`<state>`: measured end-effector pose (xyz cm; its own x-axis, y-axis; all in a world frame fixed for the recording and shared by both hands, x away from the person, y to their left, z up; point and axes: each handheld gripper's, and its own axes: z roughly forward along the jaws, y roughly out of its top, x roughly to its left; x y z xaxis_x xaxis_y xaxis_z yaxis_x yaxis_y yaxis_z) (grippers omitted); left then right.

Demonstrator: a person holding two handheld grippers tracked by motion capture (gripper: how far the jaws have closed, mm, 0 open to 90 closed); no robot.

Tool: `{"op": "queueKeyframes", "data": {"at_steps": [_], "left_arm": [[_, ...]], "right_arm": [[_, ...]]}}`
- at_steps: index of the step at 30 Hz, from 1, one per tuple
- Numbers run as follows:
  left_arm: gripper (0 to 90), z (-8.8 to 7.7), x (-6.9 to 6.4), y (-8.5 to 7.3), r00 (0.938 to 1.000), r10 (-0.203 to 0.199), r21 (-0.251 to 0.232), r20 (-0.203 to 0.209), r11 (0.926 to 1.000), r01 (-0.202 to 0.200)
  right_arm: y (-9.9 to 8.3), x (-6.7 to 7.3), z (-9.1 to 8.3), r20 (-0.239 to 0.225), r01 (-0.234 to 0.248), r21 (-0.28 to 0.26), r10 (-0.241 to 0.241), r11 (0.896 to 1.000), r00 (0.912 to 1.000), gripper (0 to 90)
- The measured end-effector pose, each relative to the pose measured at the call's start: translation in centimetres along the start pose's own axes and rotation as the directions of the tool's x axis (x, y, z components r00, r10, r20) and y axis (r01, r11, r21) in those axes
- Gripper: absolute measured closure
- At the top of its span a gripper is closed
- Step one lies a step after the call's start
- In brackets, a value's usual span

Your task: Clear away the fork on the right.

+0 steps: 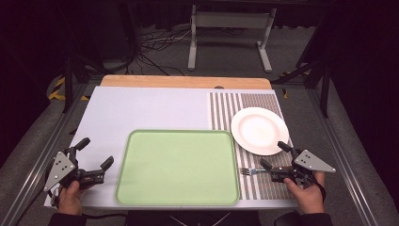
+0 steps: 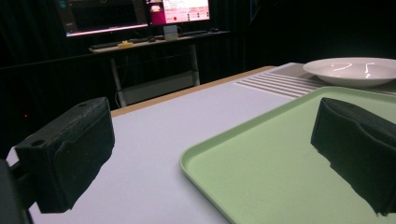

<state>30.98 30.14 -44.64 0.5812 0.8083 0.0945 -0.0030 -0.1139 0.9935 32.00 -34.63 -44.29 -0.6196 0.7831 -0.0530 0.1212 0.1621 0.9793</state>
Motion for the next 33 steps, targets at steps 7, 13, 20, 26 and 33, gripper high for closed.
{"op": "queueKeyframes", "data": {"at_steps": [7, 13, 20, 26, 33], "left_arm": [[0.2, 0.0, 0.0, 0.0, 1.0000, 0.001, 0.002, -0.001, 1.0000, -0.001], [0.2, 0.0, 0.0, 0.0, 1.0000, 0.002, 0.003, 0.001, 1.0000, -0.002], [0.2, 0.0, 0.0, 0.0, 1.0000, 0.003, 0.002, 0.000, 1.0000, -0.003], [0.3, 0.0, 0.0, 0.0, 1.0000, 0.004, 0.004, 0.000, 1.0000, -0.004], [0.2, 0.0, -0.1, 0.0, 1.0000, 0.006, 0.007, -0.001, 1.0000, -0.006]], "right_arm": [[0.0, -0.1, 0.0, -0.001, -0.006, -0.006, 0.006, 1.000, 1.0000, 5.4], [0.0, -0.1, -0.1, -0.005, -0.007, -0.009, 0.007, 1.000, 1.0000, 5.2], [0.0, 0.0, 0.0, -0.007, -0.010, -0.008, 0.010, 1.000, 0.9999, 5.1], [0.1, -0.1, 0.0, -0.011, -0.015, -0.016, 0.015, 1.000, 0.9998, 4.9], [1.0, -0.2, 0.6, -0.032, -0.033, -0.018, 0.033, 0.999, 0.9990, 3.7]]}}
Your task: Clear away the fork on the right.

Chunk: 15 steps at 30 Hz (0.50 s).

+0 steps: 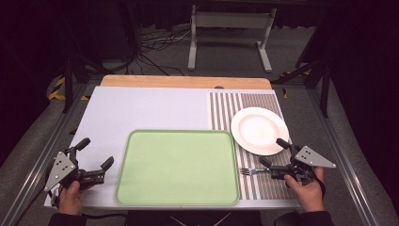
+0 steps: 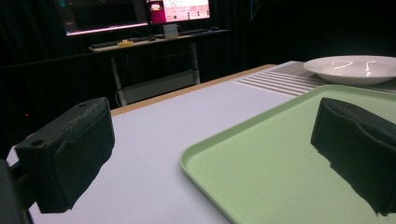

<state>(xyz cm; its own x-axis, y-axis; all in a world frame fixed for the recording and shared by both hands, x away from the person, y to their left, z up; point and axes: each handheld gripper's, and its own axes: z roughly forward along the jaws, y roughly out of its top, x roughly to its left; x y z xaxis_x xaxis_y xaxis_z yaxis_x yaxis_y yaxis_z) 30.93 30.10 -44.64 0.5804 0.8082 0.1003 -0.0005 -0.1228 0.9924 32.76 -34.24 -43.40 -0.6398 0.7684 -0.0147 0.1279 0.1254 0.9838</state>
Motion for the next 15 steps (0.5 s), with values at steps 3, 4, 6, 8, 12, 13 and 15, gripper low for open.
{"op": "queueKeyframes", "data": {"at_steps": [3, 4, 6, 8, 12, 13, 15], "left_arm": [[0.2, 0.0, 0.0, 0.0, 1.0000, 0.000, 0.001, -0.001, 1.0000, 0.000], [0.3, 0.0, 0.0, 0.0, 1.0000, 0.001, 0.002, -0.001, 1.0000, -0.001], [0.2, 0.0, 0.0, 0.0, 1.0000, 0.000, 0.002, -0.001, 1.0000, 0.000], [0.2, 0.0, 0.0, 0.0, 1.0000, 0.001, -0.002, -0.002, 1.0000, -0.001], [0.3, 0.0, 0.0, 0.0, 1.0000, 0.001, 0.001, -0.001, 1.0000, -0.001], [0.2, 0.0, 0.0, 0.0, 1.0000, 0.005, 0.004, 0.000, 1.0000, -0.005], [0.2, 0.0, 0.0, 0.0, 1.0000, 0.006, 0.004, 0.000, 1.0000, -0.006]], "right_arm": [[0.5, 0.0, 0.5, -0.006, -0.010, 0.008, 0.010, 1.000, 0.9999, 3.2], [0.7, -0.1, 0.6, 0.000, -0.010, 0.014, 0.010, 1.000, 0.9999, 2.1], [0.8, -0.2, 0.9, -0.014, -0.019, 0.019, 0.019, 1.000, 0.9997, 2.0], [1.0, -0.2, 1.2, -0.019, -0.006, 0.028, 0.006, 1.000, 0.9998, 1.9], [1.8, -0.1, 1.5, -0.031, 0.020, 0.073, -0.018, 0.997, 0.9994, 1.6], [2.1, 0.0, 1.6, -0.034, 0.035, 0.087, -0.032, 0.996, 0.9989, 1.9], [2.8, 0.0, 1.7, -0.049, 0.075, 0.131, -0.069, 0.989, 0.9964, 2.5]]}}
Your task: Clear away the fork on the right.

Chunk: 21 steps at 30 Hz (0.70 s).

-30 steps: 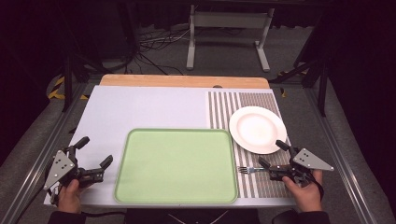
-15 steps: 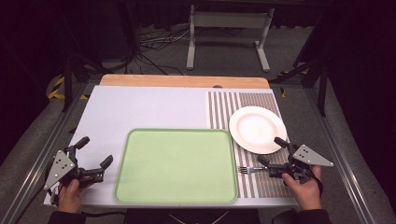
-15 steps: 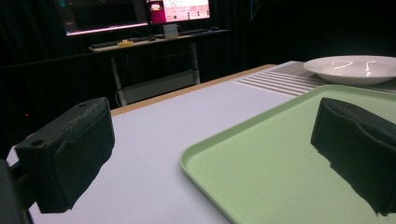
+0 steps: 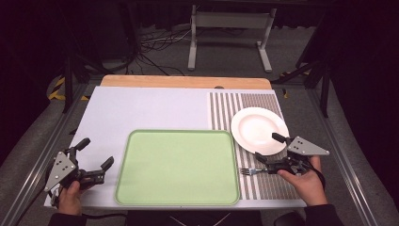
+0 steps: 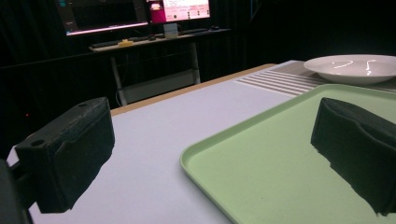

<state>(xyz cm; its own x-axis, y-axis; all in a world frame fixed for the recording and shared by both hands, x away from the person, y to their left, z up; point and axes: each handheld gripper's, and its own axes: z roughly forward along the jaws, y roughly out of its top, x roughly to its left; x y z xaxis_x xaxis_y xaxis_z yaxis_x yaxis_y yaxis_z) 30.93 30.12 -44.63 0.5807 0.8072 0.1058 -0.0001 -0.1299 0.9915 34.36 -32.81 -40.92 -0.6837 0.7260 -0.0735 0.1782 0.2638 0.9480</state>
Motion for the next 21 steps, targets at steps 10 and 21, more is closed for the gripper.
{"op": "queueKeyframes", "data": {"at_steps": [10, 21], "left_arm": [[0.2, 0.0, 0.0, 0.0, 1.0000, 0.001, 0.001, -0.001, 1.0000, -0.001], [0.2, 0.0, 0.0, 0.0, 1.0000, 0.000, 0.000, -0.001, 1.0000, 0.000]], "right_arm": [[2.5, -0.4, -0.2, -0.064, 0.143, 0.186, -0.134, 0.972, 0.9890, 6.0], [3.5, -0.4, 0.7, -0.196, 0.282, 0.421, -0.217, 0.862, 0.9562, 9.1]]}}
